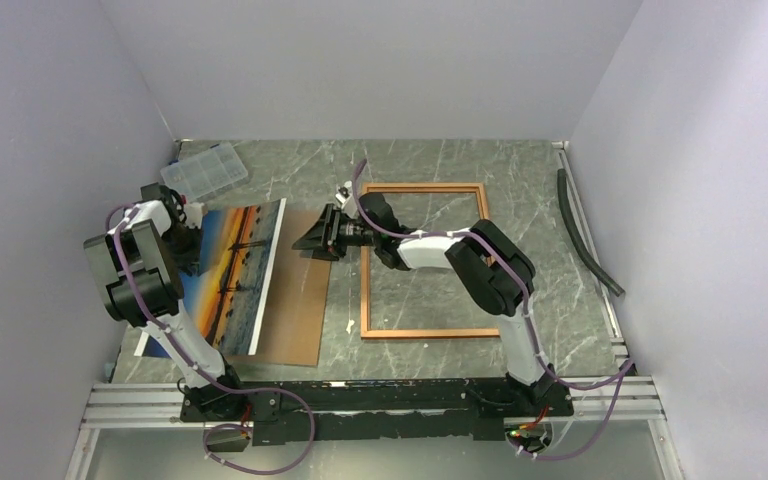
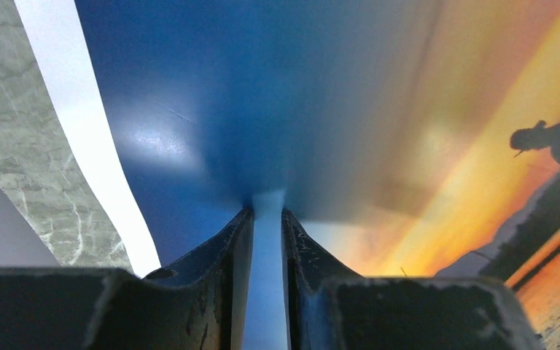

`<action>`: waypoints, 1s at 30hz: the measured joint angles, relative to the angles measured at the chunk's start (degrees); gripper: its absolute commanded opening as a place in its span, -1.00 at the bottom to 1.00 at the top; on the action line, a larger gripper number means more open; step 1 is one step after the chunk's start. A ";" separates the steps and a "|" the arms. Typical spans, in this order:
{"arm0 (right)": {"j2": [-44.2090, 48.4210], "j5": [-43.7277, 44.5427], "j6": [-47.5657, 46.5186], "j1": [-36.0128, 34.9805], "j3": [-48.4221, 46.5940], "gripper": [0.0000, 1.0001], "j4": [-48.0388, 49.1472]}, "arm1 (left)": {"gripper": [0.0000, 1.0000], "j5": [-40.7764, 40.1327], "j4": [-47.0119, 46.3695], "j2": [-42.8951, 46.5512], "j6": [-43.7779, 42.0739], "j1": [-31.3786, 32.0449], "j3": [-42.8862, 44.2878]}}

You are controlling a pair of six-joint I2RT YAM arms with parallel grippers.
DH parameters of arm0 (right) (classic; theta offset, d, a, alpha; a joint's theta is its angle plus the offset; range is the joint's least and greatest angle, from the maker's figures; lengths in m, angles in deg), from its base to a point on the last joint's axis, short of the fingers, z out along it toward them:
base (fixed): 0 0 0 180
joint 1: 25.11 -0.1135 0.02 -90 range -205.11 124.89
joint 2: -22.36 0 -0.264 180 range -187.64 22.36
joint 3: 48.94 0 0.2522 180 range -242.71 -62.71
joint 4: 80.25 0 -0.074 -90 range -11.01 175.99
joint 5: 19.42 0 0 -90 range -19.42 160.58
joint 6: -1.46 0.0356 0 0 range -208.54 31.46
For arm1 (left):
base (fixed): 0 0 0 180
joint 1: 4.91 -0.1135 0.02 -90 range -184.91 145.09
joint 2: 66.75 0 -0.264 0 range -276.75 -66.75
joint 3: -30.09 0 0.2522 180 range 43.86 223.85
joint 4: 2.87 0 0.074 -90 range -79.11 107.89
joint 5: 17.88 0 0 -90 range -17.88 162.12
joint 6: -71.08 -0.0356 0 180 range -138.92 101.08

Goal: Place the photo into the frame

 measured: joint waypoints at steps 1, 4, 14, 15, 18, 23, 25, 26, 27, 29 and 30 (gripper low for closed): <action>-0.46 0.17 -0.09 0.00 -0.44 -0.38 -1.01 | -0.50 0.09 0.02 -0.02 -0.20 0.00 0.00; -0.83 0.55 -1.11 0.02 -1.36 -0.79 -3.87 | -0.50 0.28 0.07 -0.02 -0.48 0.00 0.00; 4.42 3.87 -8.24 2.99 -1.18 -1.00 -19.08 | -0.52 1.07 0.02 0.63 -1.03 1.53 -0.66; 6.49 4.02 -8.90 4.04 -0.52 -1.00 -20.48 | -0.51 1.01 -0.02 0.90 -0.90 2.36 -0.92; 13.75 4.04 -11.10 8.33 1.77 -1.00 -24.13 | -0.51 1.57 0.22 1.66 -0.13 5.40 -1.66; 24.85 3.74 -16.31 15.50 4.31 -1.00 -31.04 | -0.52 2.71 1.31 2.19 1.86 12.11 -2.34; 28.02 3.34 -18.75 17.79 4.85 -1.00 -34.71 | -0.49 2.99 1.92 2.38 2.71 14.01 -2.34; 29.57 3.02 -20.17 18.97 5.11 -1.00 -37.09 | -0.45 3.39 2.60 2.49 3.19 14.97 -2.21; 30.73 2.75 -21.31 19.85 5.33 -1.00 -38.91 | -0.40 3.78 3.28 2.56 3.54 15.47 -1.97; 33.48 2.08 -24.30 22.40 5.46 -1.00 -44.44 | -0.35 4.79 5.84 2.60 4.26 16.48 -0.26; 34.84 1.70 -25.75 23.58 5.46 -1.00 -46.99 | -0.33 5.11 7.08 2.67 4.55 16.65 1.05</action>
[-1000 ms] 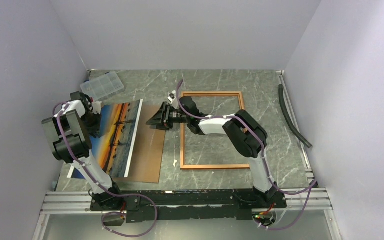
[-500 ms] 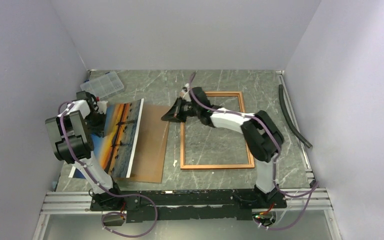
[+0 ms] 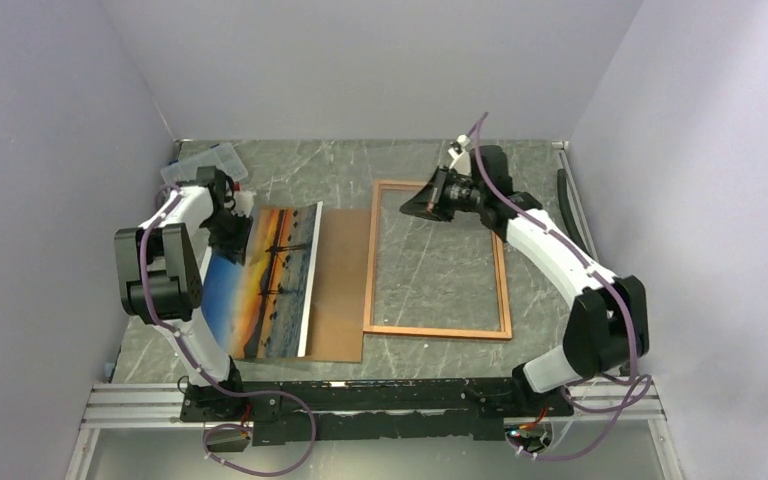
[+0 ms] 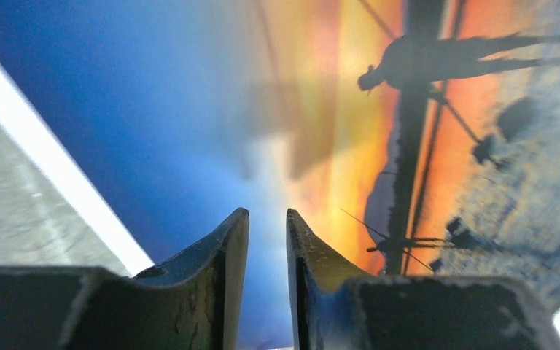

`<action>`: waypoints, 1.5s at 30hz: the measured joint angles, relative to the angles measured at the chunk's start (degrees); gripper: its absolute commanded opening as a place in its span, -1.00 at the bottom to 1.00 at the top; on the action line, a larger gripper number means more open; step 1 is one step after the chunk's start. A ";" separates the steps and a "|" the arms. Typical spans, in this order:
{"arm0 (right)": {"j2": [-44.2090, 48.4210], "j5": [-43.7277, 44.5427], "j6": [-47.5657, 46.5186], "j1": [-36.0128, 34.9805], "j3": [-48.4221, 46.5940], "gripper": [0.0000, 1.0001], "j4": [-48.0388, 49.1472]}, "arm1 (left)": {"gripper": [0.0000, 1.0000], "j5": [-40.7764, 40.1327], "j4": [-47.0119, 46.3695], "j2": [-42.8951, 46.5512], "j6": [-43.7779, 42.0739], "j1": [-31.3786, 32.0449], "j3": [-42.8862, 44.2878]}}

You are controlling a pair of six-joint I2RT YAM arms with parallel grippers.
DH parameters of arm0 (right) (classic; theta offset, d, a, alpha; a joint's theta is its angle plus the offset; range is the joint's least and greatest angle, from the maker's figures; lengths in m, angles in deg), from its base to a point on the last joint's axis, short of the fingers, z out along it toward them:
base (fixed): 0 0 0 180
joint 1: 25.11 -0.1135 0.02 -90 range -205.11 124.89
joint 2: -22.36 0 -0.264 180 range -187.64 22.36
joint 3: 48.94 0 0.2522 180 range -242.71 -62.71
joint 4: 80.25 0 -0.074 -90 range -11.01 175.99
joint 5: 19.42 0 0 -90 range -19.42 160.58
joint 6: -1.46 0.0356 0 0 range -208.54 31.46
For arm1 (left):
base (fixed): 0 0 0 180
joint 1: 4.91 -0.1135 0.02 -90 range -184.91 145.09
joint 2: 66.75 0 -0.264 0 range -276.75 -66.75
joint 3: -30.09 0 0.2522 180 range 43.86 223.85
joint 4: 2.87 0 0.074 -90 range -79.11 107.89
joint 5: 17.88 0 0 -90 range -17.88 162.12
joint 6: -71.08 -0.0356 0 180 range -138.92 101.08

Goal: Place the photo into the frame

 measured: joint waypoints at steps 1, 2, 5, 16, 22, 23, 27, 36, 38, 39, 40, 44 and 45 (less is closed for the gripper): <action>1.05 -0.31 -1.03 0.92 0.00 -1.00 -1.88 | -0.32 0.26 1.42 0.13 0.22 0.09 1.99; 2.25 -0.70 -2.21 2.16 0.00 -1.00 -3.96 | -0.31 0.42 2.45 0.37 0.35 0.37 4.09; 5.53 -2.19 -5.07 6.08 -0.28 -1.00 -9.29 | -0.28 0.35 4.35 1.79 1.22 1.75 10.32; 12.26 -3.69 -12.20 17.05 -2.67 -1.00 -21.97 | -0.24 -1.16 3.50 0.66 4.37 24.85 14.32; 12.68 0.07 -16.59 17.68 -3.21 -1.00 -30.14 | -0.17 -2.60 -0.15 -6.40 5.77 33.38 14.12; 12.70 1.40 -17.33 17.94 -3.58 -1.00 -31.78 | -0.15 -2.71 -0.83 -7.13 5.88 34.47 14.14; 12.70 6.97 -20.09 18.84 -6.14 -1.00 -37.92 | -0.11 -3.72 -3.08 -9.14 6.51 38.21 14.78; 13.05 13.75 -23.12 19.06 -9.03 -1.00 -43.80 | -0.10 -5.40 -8.74 -13.51 7.50 40.41 15.50; 12.70 15.17 -23.61 19.06 -9.92 -1.00 -44.74 | -0.11 -6.21 -10.05 -13.18 7.48 40.41 14.80; 12.52 15.63 -23.80 19.08 -10.23 -1.00 -45.05 | -0.11 -6.45 -10.45 -13.14 7.48 40.39 14.53; 12.31 16.35 -24.04 19.08 -10.56 -1.00 -45.31 | -0.12 -6.78 -10.88 -12.90 7.45 40.41 14.16; 11.39 17.59 -24.61 19.08 -10.95 -1.00 -45.88 | -0.12 -8.70 -13.49 -11.82 6.95 40.76 12.13; 11.15 17.73 -24.63 19.08 -10.95 -1.00 -45.94 | -0.13 -9.18 -14.34 -11.37 6.69 40.85 11.37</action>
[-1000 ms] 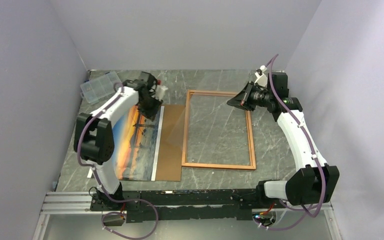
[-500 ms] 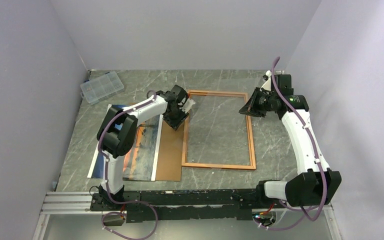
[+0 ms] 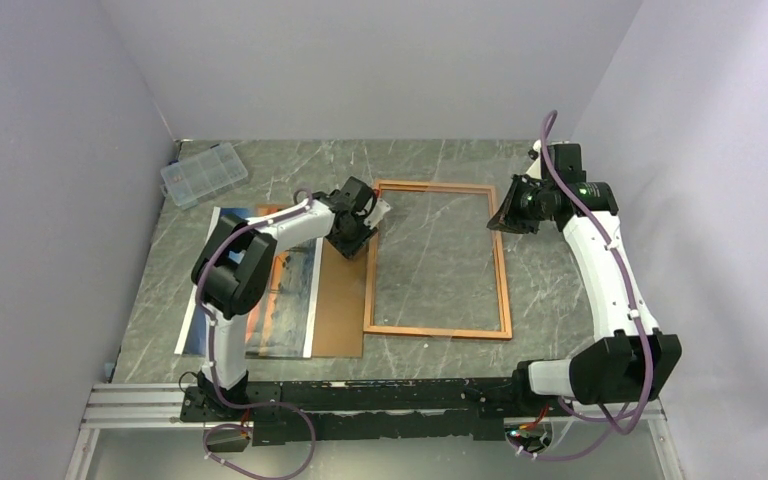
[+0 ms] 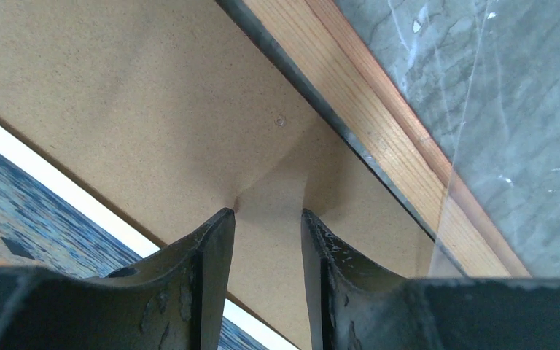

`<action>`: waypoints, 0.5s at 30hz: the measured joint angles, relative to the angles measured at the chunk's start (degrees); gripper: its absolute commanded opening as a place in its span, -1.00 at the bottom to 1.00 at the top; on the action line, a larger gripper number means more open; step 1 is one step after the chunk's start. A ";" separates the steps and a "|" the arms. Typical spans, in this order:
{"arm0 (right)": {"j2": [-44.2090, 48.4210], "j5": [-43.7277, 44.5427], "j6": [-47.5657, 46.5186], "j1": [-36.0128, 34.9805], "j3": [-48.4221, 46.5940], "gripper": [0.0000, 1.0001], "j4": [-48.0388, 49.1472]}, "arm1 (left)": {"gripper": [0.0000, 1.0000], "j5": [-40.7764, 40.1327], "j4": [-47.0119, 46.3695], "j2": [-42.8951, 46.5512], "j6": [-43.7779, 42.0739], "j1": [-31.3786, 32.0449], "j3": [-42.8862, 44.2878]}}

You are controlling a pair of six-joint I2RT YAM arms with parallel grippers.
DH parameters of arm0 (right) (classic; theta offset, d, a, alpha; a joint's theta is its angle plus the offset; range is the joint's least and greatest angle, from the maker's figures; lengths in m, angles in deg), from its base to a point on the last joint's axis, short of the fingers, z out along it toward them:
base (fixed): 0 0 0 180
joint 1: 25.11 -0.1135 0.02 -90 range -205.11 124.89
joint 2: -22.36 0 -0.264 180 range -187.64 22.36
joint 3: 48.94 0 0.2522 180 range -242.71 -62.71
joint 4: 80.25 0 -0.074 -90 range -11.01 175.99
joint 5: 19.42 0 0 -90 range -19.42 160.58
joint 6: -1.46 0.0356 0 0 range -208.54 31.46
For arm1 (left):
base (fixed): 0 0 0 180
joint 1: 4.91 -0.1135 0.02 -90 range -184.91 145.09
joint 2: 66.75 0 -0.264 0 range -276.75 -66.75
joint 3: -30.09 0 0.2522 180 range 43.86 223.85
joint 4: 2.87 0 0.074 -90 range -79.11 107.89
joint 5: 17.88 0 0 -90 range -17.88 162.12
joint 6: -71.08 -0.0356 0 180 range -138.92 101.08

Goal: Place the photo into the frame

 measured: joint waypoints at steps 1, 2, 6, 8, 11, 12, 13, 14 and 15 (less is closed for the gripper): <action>-0.20 0.02 0.00 0.00 0.00 -1.00 0.00 | -0.13 -0.74 -1.33 0.68 -0.48 0.09 -1.22; -0.39 0.02 0.00 0.00 0.00 -1.00 0.02 | -0.13 -1.40 -2.49 1.33 -0.98 0.15 -2.36; -0.81 -0.39 0.00 0.00 0.07 -1.00 0.15 | -0.14 -4.35 -7.45 4.52 -3.08 0.07 -7.82; -0.96 -1.05 0.00 0.00 0.07 -1.00 0.33 | -0.14 -5.53 -9.05 5.84 -4.11 -0.13 -9.97; -1.16 -1.99 0.00 0.00 0.07 -1.00 0.57 | -0.12 -7.26 -8.96 6.97 -5.20 -0.66 -11.32; -1.22 -2.54 0.02 0.00 0.07 -1.00 0.74 | -0.10 -7.56 -8.50 7.13 -5.29 -0.81 -11.32; -1.25 -2.95 0.02 0.00 0.07 -1.00 0.92 | -0.09 -8.02 -7.72 7.23 -5.38 -1.01 -11.19; -1.27 -3.78 0.04 0.00 0.07 -1.00 1.20 | 0.02 -8.39 -6.47 7.32 -5.46 -1.20 -10.80; -1.27 -4.37 0.04 0.00 0.07 -1.00 1.42 | 0.22 -8.44 -4.66 7.39 -5.46 -1.49 -10.21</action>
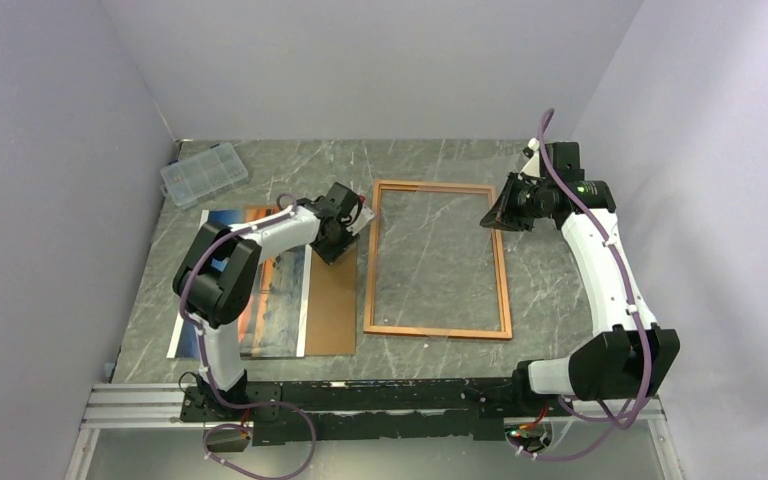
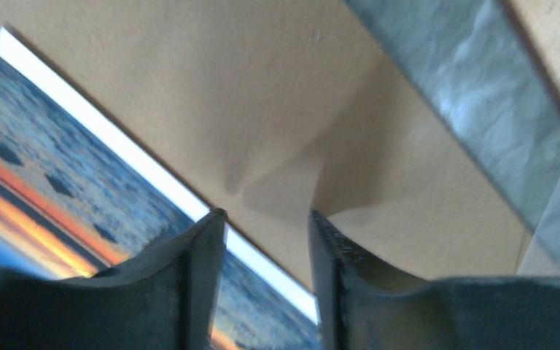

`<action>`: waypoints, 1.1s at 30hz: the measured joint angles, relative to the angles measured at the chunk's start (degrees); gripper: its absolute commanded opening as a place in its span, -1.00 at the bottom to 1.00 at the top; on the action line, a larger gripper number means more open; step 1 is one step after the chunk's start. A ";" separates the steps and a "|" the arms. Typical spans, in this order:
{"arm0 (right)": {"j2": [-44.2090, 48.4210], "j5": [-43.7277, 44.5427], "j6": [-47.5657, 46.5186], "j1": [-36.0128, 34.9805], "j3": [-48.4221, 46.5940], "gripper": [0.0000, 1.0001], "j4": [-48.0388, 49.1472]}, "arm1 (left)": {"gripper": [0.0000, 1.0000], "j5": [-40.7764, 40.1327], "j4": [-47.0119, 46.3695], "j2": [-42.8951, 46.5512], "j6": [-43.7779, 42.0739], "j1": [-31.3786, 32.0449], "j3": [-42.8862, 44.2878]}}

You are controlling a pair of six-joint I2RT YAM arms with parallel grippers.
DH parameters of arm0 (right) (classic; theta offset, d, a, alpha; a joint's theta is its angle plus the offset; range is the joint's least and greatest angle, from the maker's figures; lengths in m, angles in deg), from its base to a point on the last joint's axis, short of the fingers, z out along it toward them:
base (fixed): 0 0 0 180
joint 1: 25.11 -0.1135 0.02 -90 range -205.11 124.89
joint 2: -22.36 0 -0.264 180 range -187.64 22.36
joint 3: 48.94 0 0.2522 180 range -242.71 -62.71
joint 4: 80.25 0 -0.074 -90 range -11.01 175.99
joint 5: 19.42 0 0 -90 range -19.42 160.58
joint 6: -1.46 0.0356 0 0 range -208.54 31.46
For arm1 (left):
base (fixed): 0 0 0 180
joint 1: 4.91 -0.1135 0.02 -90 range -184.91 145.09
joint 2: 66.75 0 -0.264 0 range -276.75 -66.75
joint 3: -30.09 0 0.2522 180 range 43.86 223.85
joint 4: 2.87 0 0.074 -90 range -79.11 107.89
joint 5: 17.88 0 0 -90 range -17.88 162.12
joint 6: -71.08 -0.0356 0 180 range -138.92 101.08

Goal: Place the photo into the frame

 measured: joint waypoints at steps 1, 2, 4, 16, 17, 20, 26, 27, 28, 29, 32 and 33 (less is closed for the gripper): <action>0.00 -0.57 0.02 0.00 0.00 -1.00 0.20 | 0.34 0.04 1.73 0.00 -0.02 -0.28 0.57; 0.00 -1.53 0.04 0.00 0.00 -1.00 0.50 | 0.38 0.15 4.46 0.00 0.31 -0.50 1.68; -0.15 -3.13 0.09 0.00 0.00 -1.00 1.05 | 0.40 1.09 9.07 0.00 0.92 -1.62 4.68; -8.90 -9.11 -0.74 0.00 0.57 -0.74 5.68 | 0.09 11.23 15.98 -0.52 4.94 -3.85 15.61; -9.11 -9.35 -0.85 0.00 1.03 -0.66 6.19 | 0.00 12.24 15.91 -0.98 4.98 -3.82 15.41; -9.27 -10.62 -0.63 0.00 4.02 -0.59 9.09 | -0.25 15.04 15.93 -2.43 5.75 -3.82 14.58; -9.62 -12.26 1.40 0.02 11.39 -0.56 14.32 | -0.36 16.90 15.61 -4.68 5.79 -3.54 12.09; -9.86 -12.28 1.73 0.09 12.46 -0.55 15.02 | -0.37 16.92 15.54 -4.94 5.79 -3.50 11.72; -10.10 -12.28 2.12 0.20 13.35 -0.52 15.72 | -0.38 17.05 15.52 -5.14 5.79 -3.45 11.37; -10.36 -12.24 2.58 0.33 14.32 -0.48 16.59 | -0.39 17.11 15.50 -5.27 5.79 -3.41 11.02; -10.64 -12.13 4.17 0.85 16.96 -0.22 18.99 | -0.41 17.31 15.61 -5.29 5.77 -3.30 10.51; -10.62 -12.15 4.98 1.05 18.38 -0.12 20.72 | -0.41 17.35 15.52 -5.29 5.77 -3.26 10.49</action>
